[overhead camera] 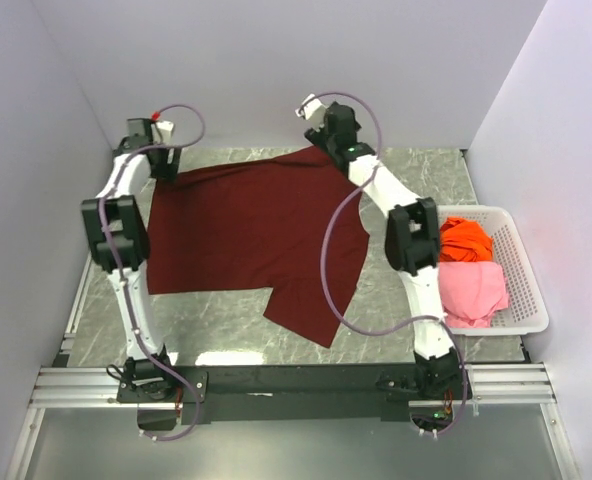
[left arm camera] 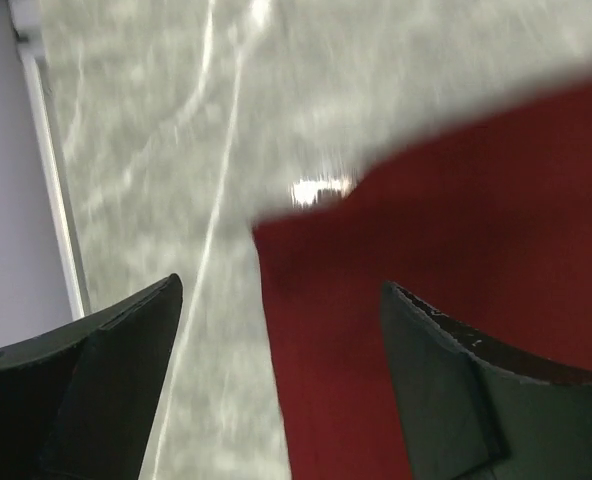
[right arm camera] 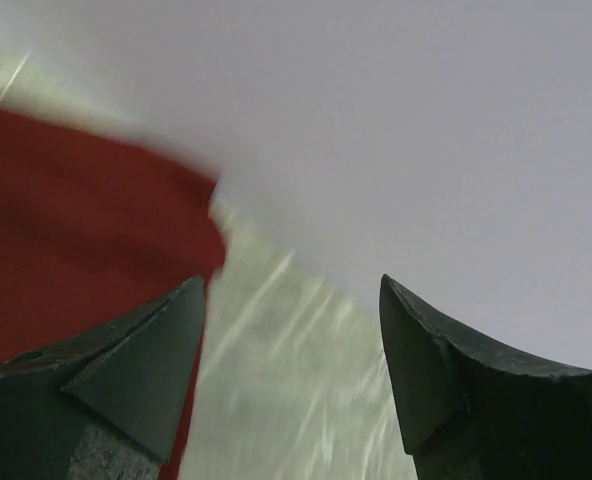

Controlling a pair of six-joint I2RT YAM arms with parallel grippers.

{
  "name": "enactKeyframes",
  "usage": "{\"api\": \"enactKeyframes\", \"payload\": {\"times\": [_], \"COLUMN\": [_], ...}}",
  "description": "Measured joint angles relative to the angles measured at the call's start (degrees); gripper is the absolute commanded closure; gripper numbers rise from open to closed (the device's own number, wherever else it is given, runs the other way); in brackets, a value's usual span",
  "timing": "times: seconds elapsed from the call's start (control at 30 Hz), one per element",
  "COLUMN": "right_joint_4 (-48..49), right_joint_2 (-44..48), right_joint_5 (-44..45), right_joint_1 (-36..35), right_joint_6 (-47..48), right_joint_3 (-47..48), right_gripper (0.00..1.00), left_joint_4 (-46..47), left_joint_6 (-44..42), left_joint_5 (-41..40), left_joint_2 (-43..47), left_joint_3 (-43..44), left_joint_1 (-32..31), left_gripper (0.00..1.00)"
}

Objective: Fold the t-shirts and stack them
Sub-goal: Flatten the tshirt out

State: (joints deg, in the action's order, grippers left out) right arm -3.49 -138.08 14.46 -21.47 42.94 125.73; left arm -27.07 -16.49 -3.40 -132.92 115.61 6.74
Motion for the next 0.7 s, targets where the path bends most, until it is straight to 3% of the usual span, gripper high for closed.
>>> {"api": "enactKeyframes", "payload": {"times": [0.13, 0.4, 0.47, 0.7], "right_joint_4": [-15.19, -42.91, -46.47, -51.47], "right_joint_2": [10.73, 24.85, 25.79, 24.33], "right_joint_5": [-4.63, -20.76, -23.47, -25.90], "right_joint_1": [0.44, -0.98, -1.88, -5.75], "right_joint_6": [-3.45, -7.78, -8.59, -10.86], "right_joint_3": [-7.52, -13.05, -17.22, -34.49], "right_gripper": [0.21, 0.40, 0.45, 0.48], "left_joint_4": [-4.42, -14.82, -16.63, -20.26], "left_joint_6": [-0.68, -9.07, -10.84, -14.60], "left_joint_5": [8.26, 20.48, 22.01, 23.06], "left_joint_2": [10.10, 26.97, 27.96, 28.65], "left_joint_3": [-10.01, -30.21, -34.14, -45.79], "left_joint_1": [3.45, 6.69, 6.69, 7.21], "left_gripper": [0.17, 0.24, 0.28, 0.33]}}
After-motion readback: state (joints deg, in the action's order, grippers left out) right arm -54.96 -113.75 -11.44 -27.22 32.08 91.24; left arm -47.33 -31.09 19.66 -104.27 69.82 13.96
